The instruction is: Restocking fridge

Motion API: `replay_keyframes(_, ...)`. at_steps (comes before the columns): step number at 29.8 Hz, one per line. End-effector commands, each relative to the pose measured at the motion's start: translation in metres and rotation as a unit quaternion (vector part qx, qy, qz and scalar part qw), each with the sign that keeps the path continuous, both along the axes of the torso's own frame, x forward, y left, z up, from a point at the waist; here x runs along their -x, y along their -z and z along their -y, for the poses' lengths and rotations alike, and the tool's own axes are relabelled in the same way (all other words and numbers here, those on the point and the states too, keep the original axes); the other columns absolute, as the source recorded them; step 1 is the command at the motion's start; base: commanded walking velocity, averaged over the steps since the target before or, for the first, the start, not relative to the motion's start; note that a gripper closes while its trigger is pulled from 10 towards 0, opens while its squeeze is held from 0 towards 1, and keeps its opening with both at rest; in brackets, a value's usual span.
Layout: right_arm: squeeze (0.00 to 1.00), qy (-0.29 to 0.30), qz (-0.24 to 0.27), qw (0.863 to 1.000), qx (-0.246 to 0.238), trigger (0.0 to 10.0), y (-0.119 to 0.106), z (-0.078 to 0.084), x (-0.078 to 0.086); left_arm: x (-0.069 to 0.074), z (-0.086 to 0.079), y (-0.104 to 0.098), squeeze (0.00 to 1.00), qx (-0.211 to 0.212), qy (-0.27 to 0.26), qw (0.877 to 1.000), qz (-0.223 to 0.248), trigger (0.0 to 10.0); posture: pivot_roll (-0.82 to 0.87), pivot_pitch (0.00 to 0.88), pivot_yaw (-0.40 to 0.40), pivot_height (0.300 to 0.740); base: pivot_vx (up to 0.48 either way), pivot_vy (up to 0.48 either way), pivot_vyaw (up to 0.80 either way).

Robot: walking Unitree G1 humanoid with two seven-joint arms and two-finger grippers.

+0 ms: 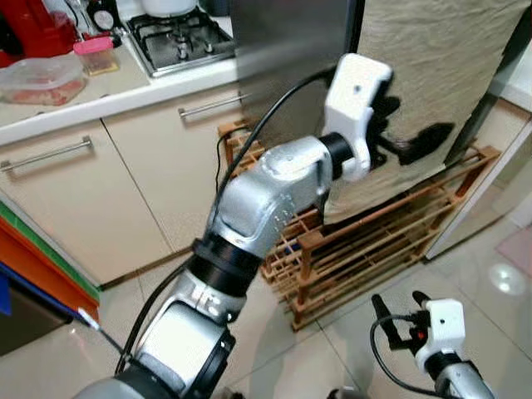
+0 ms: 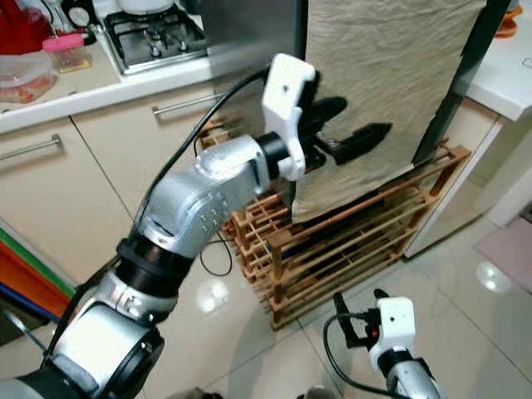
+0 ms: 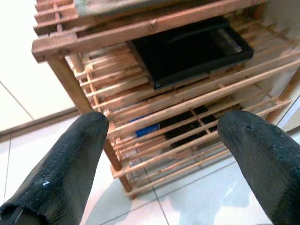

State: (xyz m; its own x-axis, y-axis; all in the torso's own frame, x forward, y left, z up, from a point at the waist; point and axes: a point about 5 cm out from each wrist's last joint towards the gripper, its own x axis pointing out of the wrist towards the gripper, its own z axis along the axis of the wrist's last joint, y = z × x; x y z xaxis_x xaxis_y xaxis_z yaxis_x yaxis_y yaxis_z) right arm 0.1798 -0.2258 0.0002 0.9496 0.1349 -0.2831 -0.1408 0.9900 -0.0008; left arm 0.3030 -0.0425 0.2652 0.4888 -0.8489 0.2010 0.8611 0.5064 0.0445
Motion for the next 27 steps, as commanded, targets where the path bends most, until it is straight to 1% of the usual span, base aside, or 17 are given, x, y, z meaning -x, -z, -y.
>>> replay_keyframes(1,0.00,0.006,0.011,1.000,0.004,10.0,-0.001,0.003,0.000,-0.003,-0.008,0.013,0.00,-0.020,-0.043,0.999,0.025,10.0,-0.16,0.073,0.065,0.740,0.000,0.000,0.00)
replay_keyframes(2,0.00,0.007,0.014,1.000,0.004,10.0,-0.002,0.003,0.000,-0.005,-0.012,0.015,0.00,-0.031,-0.063,0.997,0.043,10.0,-0.16,0.073,0.063,0.740,0.000,0.000,0.00)
replay_keyframes(4,0.00,0.011,0.022,1.000,0.005,10.0,-0.003,0.004,-0.001,-0.013,-0.023,0.023,0.00,-0.031,-0.104,0.993,0.037,10.0,-0.15,0.074,0.061,0.740,0.000,0.000,0.00)
replay_keyframes(5,0.00,0.011,0.022,1.000,0.005,10.0,-0.003,0.004,-0.001,-0.013,-0.023,0.023,0.00,-0.031,-0.104,0.993,0.037,10.0,-0.15,0.074,0.061,0.740,0.000,0.000,0.00)
replay_keyframes(6,0.00,0.015,0.031,0.999,0.008,10.0,-0.004,0.004,-0.001,-0.023,-0.037,0.032,0.00,-0.035,-0.156,0.987,0.032,10.0,-0.15,0.073,0.061,0.740,0.000,0.000,0.00)
replay_keyframes(7,0.00,0.015,0.036,0.999,0.009,10.0,-0.004,0.004,-0.001,-0.028,-0.046,0.039,0.00,-0.038,-0.185,0.982,0.027,10.0,-0.14,0.072,0.060,0.740,0.000,0.000,0.00)
replay_keyframes(8,0.00,0.015,0.036,0.999,0.009,10.0,-0.004,0.004,-0.001,-0.028,-0.046,0.039,0.00,-0.038,-0.185,0.982,0.027,10.0,-0.14,0.072,0.060,0.740,0.000,0.000,0.00)
replay_keyframes(11,0.00,0.014,0.050,0.998,0.019,10.0,-0.006,0.005,-0.002,-0.034,-0.073,0.055,0.00,-0.046,-0.244,0.968,0.031,10.0,-0.14,0.069,0.059,0.740,0.000,0.000,0.00)
replay_keyframes(12,0.00,0.014,0.050,0.998,0.019,10.0,-0.006,0.005,-0.002,-0.034,-0.073,0.055,0.00,-0.046,-0.244,0.968,0.031,10.0,-0.14,0.069,0.059,0.740,0.000,0.000,0.00)
replay_keyframes(14,0.00,0.016,0.057,0.998,0.023,10.0,-0.006,0.005,-0.002,-0.034,-0.095,0.068,0.00,-0.038,-0.279,0.959,0.009,10.0,-0.13,0.067,0.060,0.740,0.000,0.000,0.00)
replay_keyframes(17,0.00,0.024,0.070,0.997,0.030,10.0,-0.008,0.006,-0.001,-0.029,-0.127,0.084,0.00,-0.066,-0.332,0.941,0.024,10.0,-0.12,0.062,0.065,0.740,0.000,0.000,0.00)
replay_keyframes(19,0.00,0.034,0.078,0.996,0.027,10.0,-0.008,0.006,-0.001,-0.022,-0.153,0.099,0.00,-0.064,-0.376,0.925,0.000,10.0,-0.11,0.058,0.068,0.740,0.000,0.000,0.00)
replay_keyframes(20,0.00,0.036,0.080,0.996,0.027,10.0,-0.008,0.006,-0.001,-0.020,-0.160,0.103,0.00,-0.062,-0.387,0.920,-0.006,10.0,-0.11,0.058,0.068,0.740,0.000,0.000,0.00)
replay_keyframes(22,0.00,0.030,0.120,0.992,0.027,10.0,-0.036,-0.015,-0.034,-0.002,-0.176,0.117,0.00,-0.094,-0.404,0.909,0.046,10.0,-0.10,0.053,0.067,0.740,0.000,0.000,0.00)
replay_keyframes(24,0.00,0.030,0.131,0.991,0.025,10.0,-0.045,-0.021,-0.042,0.008,-0.186,0.128,0.00,-0.108,-0.416,0.901,0.061,10.0,-0.09,0.047,0.063,0.740,0.000,0.000,0.00)
replay_keyframes(26,0.00,0.030,0.134,0.990,0.024,10.0,-0.047,-0.022,-0.044,0.011,-0.188,0.132,0.00,-0.115,-0.420,0.898,0.065,10.0,-0.09,0.046,0.062,0.740,0.000,0.000,0.00)
replay_keyframes(27,0.00,0.030,0.135,0.990,0.025,10.0,-0.047,-0.021,-0.045,0.014,-0.191,0.139,0.00,-0.126,-0.426,0.894,0.061,10.0,-0.09,0.045,0.056,0.740,0.000,0.000,0.00)
